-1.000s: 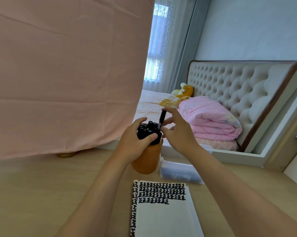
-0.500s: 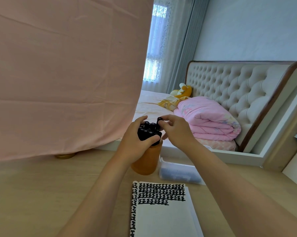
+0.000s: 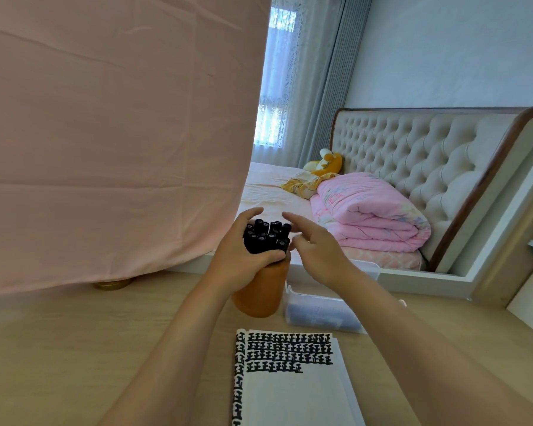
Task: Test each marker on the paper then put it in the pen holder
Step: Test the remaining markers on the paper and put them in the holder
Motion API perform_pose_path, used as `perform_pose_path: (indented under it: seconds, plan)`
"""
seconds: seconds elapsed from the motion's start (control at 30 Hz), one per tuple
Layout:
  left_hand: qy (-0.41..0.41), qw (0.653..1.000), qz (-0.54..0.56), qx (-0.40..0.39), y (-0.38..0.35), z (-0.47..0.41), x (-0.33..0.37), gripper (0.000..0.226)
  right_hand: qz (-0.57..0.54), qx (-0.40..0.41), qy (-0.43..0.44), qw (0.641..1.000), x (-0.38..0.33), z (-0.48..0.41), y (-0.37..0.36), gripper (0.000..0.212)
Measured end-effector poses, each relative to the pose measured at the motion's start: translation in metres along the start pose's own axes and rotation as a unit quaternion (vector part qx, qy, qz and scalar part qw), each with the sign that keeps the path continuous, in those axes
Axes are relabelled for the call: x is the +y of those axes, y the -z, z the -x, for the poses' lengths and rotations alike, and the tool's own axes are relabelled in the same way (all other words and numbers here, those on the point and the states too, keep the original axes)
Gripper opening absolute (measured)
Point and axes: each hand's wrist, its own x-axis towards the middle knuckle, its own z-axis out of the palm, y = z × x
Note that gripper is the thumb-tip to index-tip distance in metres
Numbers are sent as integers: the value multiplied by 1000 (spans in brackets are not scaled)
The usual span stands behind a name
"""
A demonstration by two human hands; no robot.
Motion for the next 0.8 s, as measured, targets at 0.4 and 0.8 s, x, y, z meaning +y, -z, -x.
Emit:
perform_pose_path:
  seconds: [0.4, 0.8]
  plan:
    - [1, 992, -91, -83, 15, -5, 3, 73, 36, -75, -14, 996, 12, -2, 6, 67]
    - [-95, 950, -283, -96, 6, 0, 20, 67, 290, -268, -108, 913, 34, 6, 42, 25]
